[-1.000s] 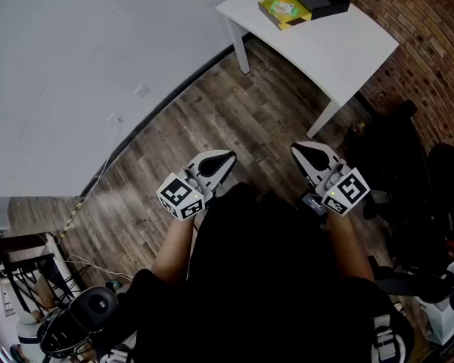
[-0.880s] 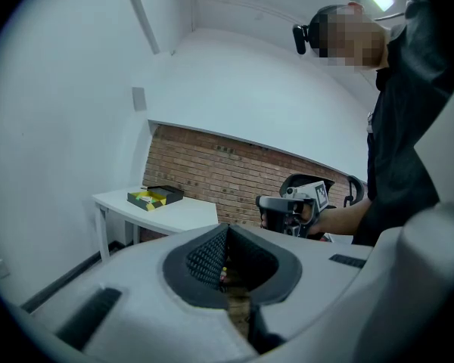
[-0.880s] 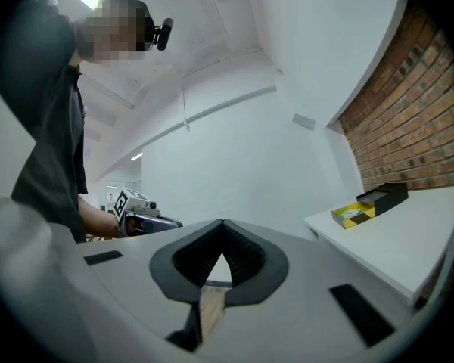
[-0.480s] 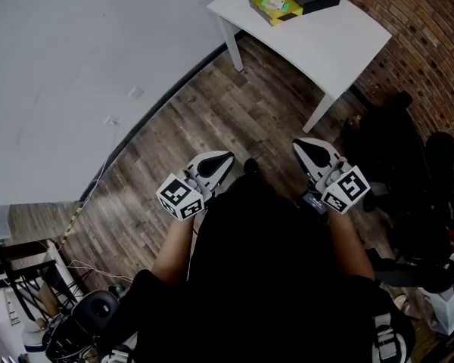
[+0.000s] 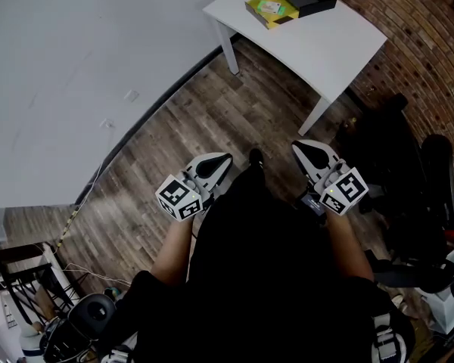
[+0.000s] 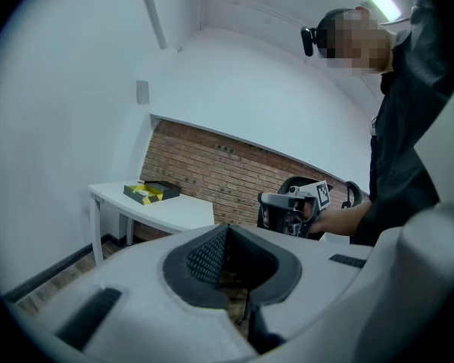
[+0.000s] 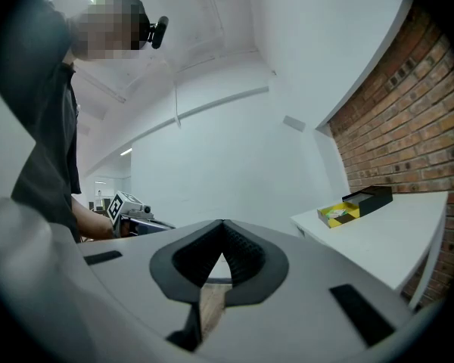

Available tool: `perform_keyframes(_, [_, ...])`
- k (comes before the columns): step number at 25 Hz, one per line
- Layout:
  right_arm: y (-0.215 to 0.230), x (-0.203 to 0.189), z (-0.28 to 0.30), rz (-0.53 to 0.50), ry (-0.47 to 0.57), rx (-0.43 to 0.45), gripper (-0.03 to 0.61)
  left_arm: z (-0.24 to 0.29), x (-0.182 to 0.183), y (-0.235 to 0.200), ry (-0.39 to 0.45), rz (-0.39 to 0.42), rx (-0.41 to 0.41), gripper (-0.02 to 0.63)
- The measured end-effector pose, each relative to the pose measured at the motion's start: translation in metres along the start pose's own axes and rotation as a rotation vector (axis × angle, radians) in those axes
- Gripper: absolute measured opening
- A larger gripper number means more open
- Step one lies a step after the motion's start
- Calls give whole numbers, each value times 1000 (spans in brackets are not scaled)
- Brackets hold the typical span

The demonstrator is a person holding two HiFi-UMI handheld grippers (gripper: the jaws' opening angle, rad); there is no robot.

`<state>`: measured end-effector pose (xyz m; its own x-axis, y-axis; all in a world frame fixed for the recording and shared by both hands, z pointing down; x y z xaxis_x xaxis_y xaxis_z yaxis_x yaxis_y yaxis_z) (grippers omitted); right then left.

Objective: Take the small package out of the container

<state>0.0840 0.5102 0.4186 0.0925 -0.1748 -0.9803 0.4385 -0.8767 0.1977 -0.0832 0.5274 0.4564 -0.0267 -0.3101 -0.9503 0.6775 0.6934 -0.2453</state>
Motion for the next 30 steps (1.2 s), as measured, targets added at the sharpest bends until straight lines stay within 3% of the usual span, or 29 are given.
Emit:
perform_keyframes(21, [56,2,14,2,-19,-19,8,53,5,-39,5,-45,-22,15])
perform_keyframes(30, [106,9,36,12,-36,-15,7,94,17,-74,1,-67,-21,15])
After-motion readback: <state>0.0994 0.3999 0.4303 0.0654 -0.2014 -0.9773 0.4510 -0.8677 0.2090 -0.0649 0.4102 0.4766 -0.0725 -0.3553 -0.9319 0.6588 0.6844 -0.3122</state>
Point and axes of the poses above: the fingertips, and each gripper's own axes: z forward along the fingers, y to its right, x out of its top, the point moved 1 cm from there along -z, backward along the fingers, and after that the axes turned 10 degrees about x, right-handed, at the moved point
